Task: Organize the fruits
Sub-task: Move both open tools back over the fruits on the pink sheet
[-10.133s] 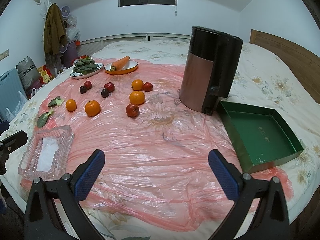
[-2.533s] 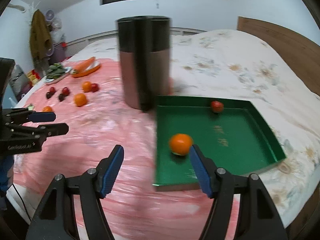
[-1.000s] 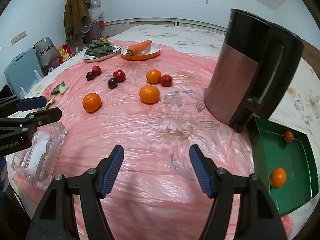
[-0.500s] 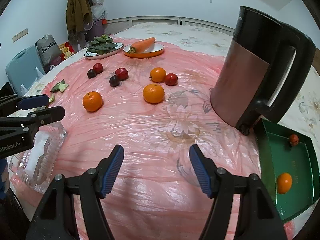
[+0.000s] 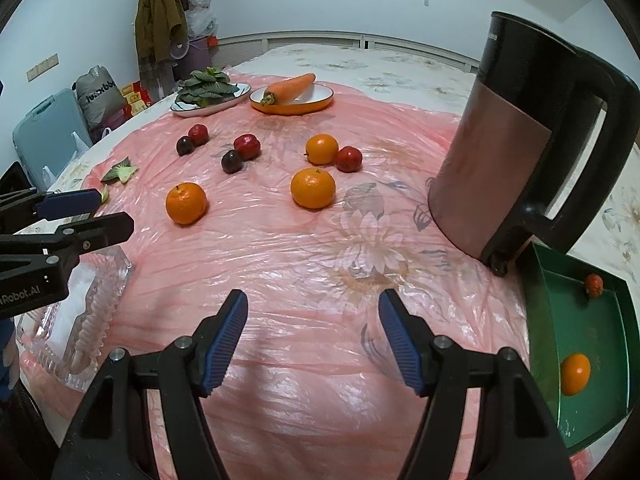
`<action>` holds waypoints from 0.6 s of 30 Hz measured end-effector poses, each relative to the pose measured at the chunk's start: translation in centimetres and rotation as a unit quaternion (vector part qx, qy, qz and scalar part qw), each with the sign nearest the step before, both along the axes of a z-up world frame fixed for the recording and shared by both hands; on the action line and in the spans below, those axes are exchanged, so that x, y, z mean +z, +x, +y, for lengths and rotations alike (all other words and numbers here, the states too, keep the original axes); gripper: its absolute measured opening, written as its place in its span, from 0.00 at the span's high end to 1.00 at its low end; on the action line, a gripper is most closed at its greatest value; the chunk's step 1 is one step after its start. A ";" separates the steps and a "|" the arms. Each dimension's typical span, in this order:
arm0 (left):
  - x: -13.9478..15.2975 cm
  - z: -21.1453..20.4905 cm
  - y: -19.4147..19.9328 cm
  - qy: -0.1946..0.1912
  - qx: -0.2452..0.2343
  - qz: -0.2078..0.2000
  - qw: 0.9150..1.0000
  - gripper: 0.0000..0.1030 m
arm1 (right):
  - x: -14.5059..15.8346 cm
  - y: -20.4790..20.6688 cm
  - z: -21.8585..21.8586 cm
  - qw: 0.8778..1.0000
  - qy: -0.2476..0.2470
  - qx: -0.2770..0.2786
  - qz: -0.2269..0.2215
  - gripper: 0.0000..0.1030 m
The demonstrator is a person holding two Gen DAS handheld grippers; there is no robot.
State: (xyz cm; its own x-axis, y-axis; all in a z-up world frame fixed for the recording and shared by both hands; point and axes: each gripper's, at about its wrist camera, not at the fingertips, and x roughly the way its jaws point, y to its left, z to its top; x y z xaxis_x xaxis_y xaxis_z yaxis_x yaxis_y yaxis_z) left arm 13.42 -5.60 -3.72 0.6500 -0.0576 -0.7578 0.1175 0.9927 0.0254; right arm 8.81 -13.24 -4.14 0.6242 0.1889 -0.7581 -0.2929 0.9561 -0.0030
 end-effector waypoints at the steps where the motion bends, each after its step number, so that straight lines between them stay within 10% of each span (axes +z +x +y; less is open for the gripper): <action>1: 0.0 0.1 0.1 -0.001 0.001 0.001 1.000 0.50 | 0.0 0.1 0.1 1.000 0.000 0.001 0.000 0.10; 18: -0.8 5.6 2.4 -0.042 0.069 -0.002 0.997 0.50 | 0.4 4.8 2.0 0.999 0.027 0.033 -0.015 0.10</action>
